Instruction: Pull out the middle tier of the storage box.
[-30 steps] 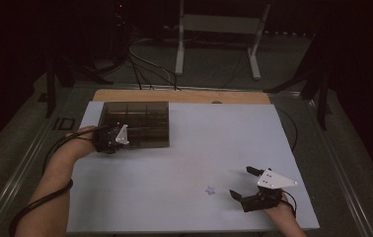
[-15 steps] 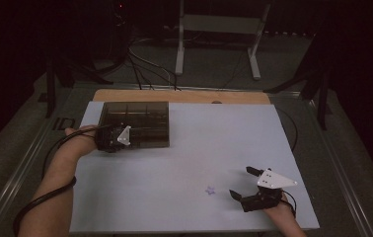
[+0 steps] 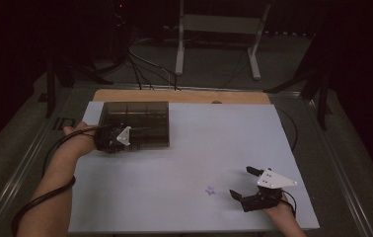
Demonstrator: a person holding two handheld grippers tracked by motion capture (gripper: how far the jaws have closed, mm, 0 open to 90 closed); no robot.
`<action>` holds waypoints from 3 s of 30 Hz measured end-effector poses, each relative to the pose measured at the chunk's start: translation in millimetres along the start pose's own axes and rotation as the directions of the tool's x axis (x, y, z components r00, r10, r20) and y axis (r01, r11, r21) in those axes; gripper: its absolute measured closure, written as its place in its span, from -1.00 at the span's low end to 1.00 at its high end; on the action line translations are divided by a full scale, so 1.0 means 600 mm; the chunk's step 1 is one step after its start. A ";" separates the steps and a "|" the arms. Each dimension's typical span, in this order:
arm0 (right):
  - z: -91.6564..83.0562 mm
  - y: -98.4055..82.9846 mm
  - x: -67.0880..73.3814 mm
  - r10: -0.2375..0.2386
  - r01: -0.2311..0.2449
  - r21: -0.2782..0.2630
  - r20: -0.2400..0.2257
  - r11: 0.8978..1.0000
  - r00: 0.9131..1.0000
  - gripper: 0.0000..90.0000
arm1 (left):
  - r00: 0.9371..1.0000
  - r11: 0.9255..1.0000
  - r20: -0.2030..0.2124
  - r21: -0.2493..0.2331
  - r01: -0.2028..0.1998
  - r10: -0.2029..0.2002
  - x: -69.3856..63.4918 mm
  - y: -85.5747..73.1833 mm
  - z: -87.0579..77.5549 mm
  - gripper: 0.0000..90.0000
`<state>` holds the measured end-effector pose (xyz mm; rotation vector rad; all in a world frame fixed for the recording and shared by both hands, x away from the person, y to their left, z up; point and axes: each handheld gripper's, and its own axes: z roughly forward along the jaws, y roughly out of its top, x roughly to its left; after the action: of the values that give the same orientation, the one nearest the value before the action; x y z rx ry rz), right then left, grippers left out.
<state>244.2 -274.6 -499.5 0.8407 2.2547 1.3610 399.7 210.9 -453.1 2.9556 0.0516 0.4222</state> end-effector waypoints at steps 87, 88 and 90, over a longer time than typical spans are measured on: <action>-0.001 0.001 0.003 -0.005 0.005 0.003 -0.001 1.000 1.000 -1.00 | 0.988 0.985 -0.007 -0.082 0.151 -0.152 -0.065 -0.022 -0.019 0.65; -0.001 0.001 0.002 -0.005 0.005 0.003 -0.001 1.000 1.000 -1.00 | 0.986 0.982 -0.004 -0.093 0.167 -0.168 -0.065 -0.022 -0.022 0.56; -0.001 0.001 0.002 -0.004 0.004 0.004 -0.001 1.000 1.000 -1.00 | 0.983 0.977 0.013 -0.108 0.186 -0.186 -0.065 -0.022 -0.027 0.45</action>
<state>243.0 -273.7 -498.8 0.8360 2.2593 1.3562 357.7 224.1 -450.5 2.8113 0.2928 0.3823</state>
